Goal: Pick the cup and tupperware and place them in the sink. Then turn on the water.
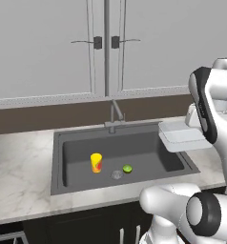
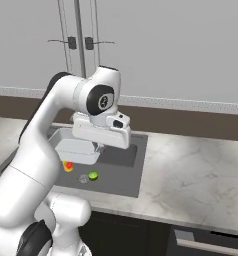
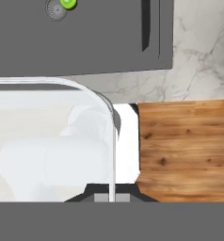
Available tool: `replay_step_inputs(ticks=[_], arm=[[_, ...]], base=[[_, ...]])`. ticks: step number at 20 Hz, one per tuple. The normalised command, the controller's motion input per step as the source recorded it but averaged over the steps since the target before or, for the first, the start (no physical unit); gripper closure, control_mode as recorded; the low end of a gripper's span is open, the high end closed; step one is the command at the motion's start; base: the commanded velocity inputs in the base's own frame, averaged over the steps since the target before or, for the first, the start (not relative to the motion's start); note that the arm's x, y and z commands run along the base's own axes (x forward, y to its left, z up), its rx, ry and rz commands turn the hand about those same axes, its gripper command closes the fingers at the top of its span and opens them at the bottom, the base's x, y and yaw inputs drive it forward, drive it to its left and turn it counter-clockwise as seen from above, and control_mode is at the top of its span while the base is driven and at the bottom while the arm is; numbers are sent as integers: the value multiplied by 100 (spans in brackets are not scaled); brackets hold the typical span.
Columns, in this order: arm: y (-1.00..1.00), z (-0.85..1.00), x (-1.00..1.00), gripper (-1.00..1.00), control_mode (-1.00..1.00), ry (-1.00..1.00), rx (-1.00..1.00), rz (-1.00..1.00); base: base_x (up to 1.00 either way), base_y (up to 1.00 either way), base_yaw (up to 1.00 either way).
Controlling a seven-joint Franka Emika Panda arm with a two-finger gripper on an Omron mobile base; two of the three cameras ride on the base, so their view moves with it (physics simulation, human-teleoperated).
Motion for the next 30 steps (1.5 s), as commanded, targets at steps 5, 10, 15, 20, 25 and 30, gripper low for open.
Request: replay_step_inputs(ticks=[5,10,15,20,25,30], arm=[[0,0,0,100,100,0,0,0],[0,0,0,100,100,0,0,0],[0,-1,4,100,-100,0,0,0],[5,-17,30,100,-100,-1,0,0],[8,-15,35,100,-100,-1,0,0],[4,-16,30,100,-100,0,0,0]], base=[[3,0,0],[2,0,0],[5,0,0],[0,0,0],[0,0,0],[0,0,0]])
